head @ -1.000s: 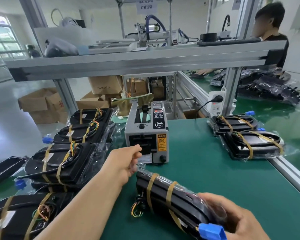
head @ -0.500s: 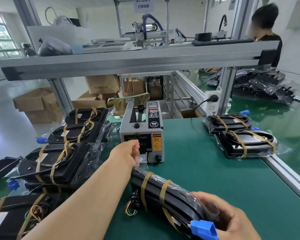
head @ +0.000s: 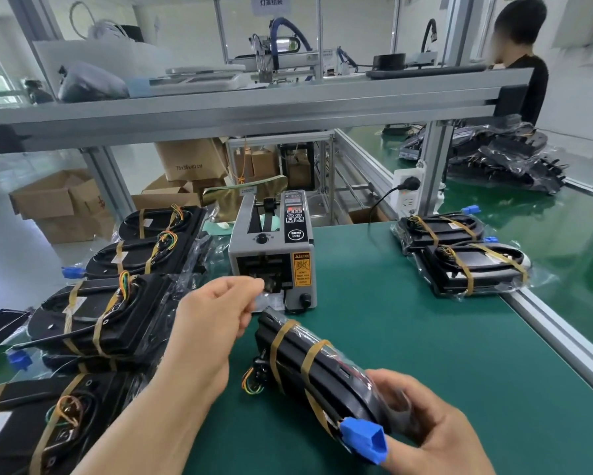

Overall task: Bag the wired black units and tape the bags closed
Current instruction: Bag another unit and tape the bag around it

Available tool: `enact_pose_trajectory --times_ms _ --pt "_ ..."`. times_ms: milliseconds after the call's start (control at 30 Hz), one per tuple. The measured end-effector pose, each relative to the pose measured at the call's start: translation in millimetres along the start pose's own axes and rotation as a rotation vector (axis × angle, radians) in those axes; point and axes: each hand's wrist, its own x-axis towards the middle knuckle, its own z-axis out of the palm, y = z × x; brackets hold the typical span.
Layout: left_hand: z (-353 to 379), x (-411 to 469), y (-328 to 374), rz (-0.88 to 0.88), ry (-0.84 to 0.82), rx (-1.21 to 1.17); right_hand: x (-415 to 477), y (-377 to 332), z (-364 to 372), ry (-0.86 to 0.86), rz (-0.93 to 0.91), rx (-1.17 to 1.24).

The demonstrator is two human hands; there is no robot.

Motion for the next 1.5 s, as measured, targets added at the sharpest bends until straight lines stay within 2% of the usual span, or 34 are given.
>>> enact_pose_trajectory --times_ms 133,200,600,933,1500 --pt "-2 -61 -4 0.028 -0.257 0.132 -7 -1 8 0.041 -0.040 -0.086" --pt "3 -74 -6 0.023 -0.281 0.154 -9 -3 8 0.030 -0.044 -0.100" --pt "22 -84 -15 -0.030 -0.201 0.201 -15 -7 16 0.061 -0.084 -0.164" --pt "29 -89 -21 0.009 -0.103 0.291 -14 -8 15 0.071 -0.096 -0.152" --pt "32 -90 -24 0.008 -0.079 0.302 -15 -11 14 0.060 -0.090 -0.150"
